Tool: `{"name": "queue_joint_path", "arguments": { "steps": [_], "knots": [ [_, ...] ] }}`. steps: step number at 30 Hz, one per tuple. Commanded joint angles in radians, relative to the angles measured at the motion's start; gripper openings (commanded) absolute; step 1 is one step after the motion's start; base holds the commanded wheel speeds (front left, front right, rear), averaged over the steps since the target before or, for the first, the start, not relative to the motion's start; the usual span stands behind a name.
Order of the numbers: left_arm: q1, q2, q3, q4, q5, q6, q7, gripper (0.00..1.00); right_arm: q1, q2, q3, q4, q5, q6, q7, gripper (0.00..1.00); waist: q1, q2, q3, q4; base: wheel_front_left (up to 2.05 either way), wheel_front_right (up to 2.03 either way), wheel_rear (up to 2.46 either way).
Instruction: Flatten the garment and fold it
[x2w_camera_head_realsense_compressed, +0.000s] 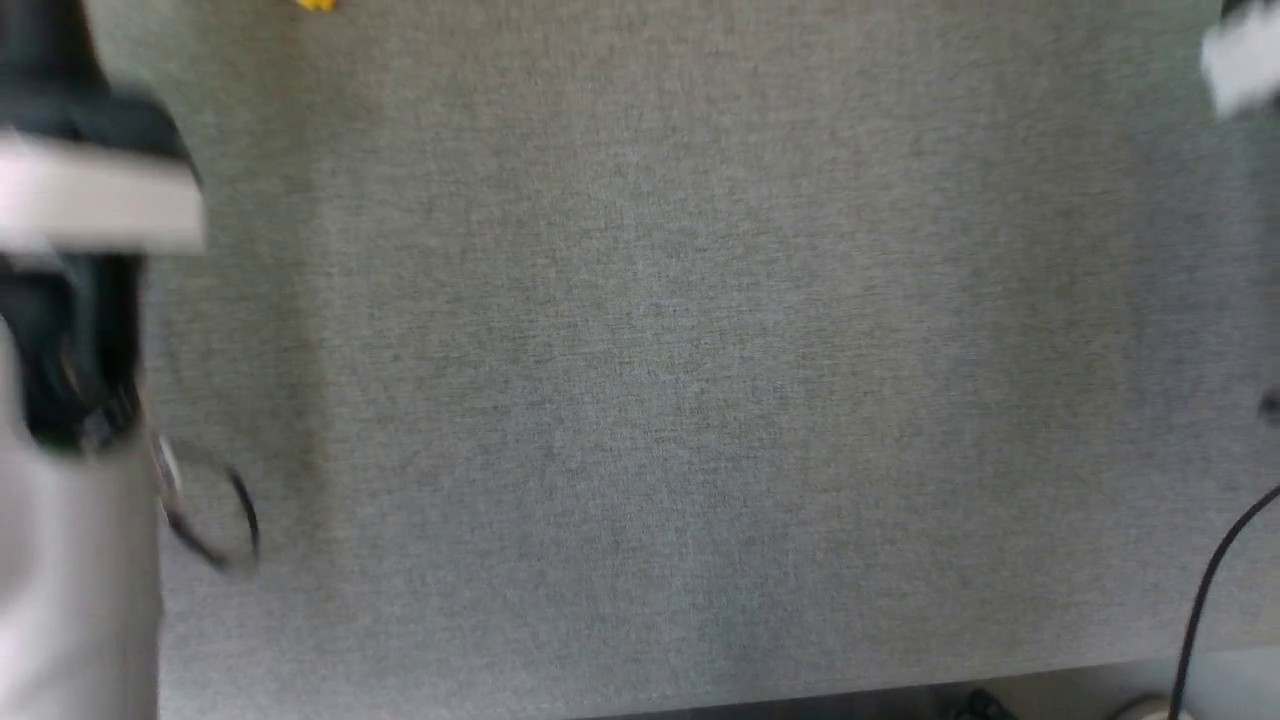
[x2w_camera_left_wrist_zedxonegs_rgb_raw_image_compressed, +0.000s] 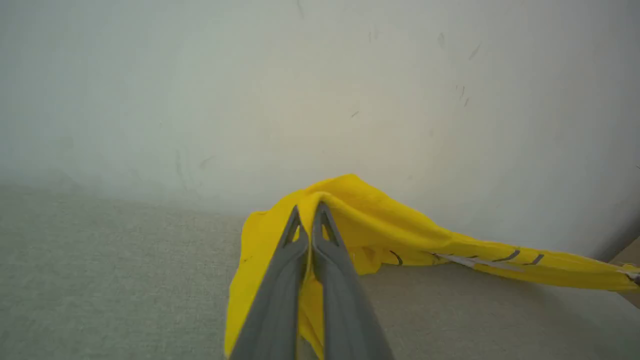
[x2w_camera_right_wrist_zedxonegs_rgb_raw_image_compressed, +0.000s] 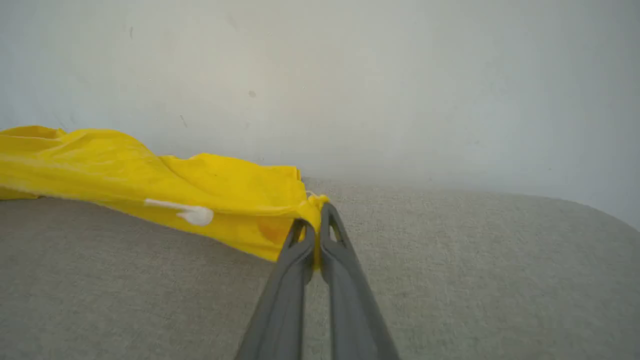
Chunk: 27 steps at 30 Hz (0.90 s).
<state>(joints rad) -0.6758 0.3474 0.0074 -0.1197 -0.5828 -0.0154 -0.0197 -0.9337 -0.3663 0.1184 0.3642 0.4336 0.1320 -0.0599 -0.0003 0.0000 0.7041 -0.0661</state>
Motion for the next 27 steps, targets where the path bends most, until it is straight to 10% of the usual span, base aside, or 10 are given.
{"name": "queue_joint_path", "arguments": {
  "steps": [1, 27],
  "knots": [
    [0.050, 0.002, 0.003, -0.020, -0.011, 0.003, 0.005, 0.00, 0.051, 0.004, -0.017, -0.028, 0.012, -0.001, 0.007, 0.00, 0.0003, 0.0000, -0.059, 0.006, 0.00, 0.00, 0.00],
    [0.823, -0.042, -0.082, -0.049, -0.136, 0.038, 0.178, 0.00, 0.990, 0.215, -0.329, -0.414, 0.136, -0.001, 0.288, 0.00, 0.0003, 0.0000, -0.452, 0.079, 0.00, 0.00, 0.00]
  ]
}}
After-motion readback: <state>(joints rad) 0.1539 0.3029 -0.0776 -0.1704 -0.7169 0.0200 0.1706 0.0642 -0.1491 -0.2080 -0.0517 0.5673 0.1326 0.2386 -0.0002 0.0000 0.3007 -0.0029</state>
